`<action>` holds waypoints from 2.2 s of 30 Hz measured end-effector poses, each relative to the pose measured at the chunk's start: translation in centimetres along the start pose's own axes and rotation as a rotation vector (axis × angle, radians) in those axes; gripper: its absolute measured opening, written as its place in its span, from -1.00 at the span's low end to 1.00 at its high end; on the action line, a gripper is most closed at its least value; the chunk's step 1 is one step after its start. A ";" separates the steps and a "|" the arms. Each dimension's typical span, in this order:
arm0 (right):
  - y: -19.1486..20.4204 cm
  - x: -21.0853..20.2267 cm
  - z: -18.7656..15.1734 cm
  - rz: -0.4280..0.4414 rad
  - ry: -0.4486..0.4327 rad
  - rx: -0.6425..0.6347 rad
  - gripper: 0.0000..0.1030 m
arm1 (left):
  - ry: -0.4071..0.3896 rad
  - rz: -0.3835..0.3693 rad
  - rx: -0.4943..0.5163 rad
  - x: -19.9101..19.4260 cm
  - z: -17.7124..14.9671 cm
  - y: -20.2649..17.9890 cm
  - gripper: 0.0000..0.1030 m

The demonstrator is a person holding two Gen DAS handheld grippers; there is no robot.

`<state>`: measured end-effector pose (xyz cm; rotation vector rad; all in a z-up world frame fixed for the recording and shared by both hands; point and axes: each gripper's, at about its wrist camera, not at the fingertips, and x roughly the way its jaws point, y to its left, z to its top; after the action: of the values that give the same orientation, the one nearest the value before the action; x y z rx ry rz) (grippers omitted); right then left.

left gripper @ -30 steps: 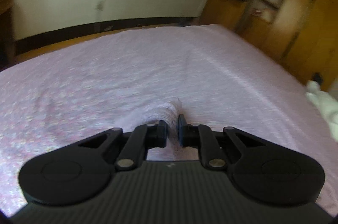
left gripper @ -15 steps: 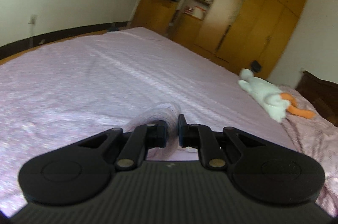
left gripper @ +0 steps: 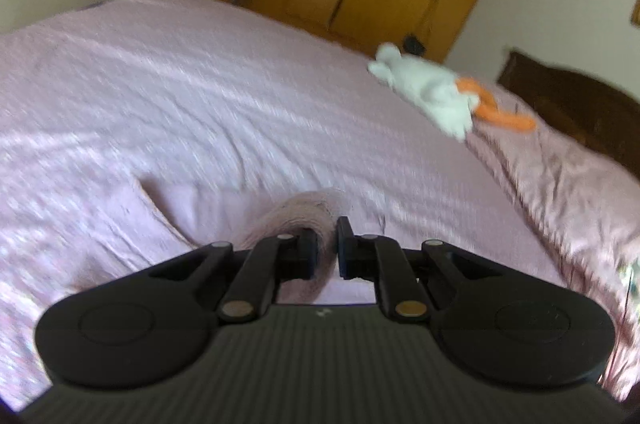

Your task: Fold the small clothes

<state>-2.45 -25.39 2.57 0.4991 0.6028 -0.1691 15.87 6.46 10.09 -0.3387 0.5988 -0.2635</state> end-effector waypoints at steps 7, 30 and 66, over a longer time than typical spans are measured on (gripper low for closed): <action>0.1 0.7 -0.5 0.013 0.036 -0.005 0.68 | 0.128 -0.001 0.064 3.9 -4.3 -2.3 -0.73; 13.8 10.0 3.7 0.336 0.278 -0.082 0.68 | 0.108 0.289 0.155 -4.5 -7.0 3.9 0.17; 14.9 15.9 5.5 0.047 0.182 -0.534 0.37 | 0.162 0.457 0.090 -1.8 -6.7 10.2 0.20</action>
<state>17.63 -15.31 3.26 0.0094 0.7807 0.0847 11.95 14.78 1.88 -0.0873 0.8025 0.1234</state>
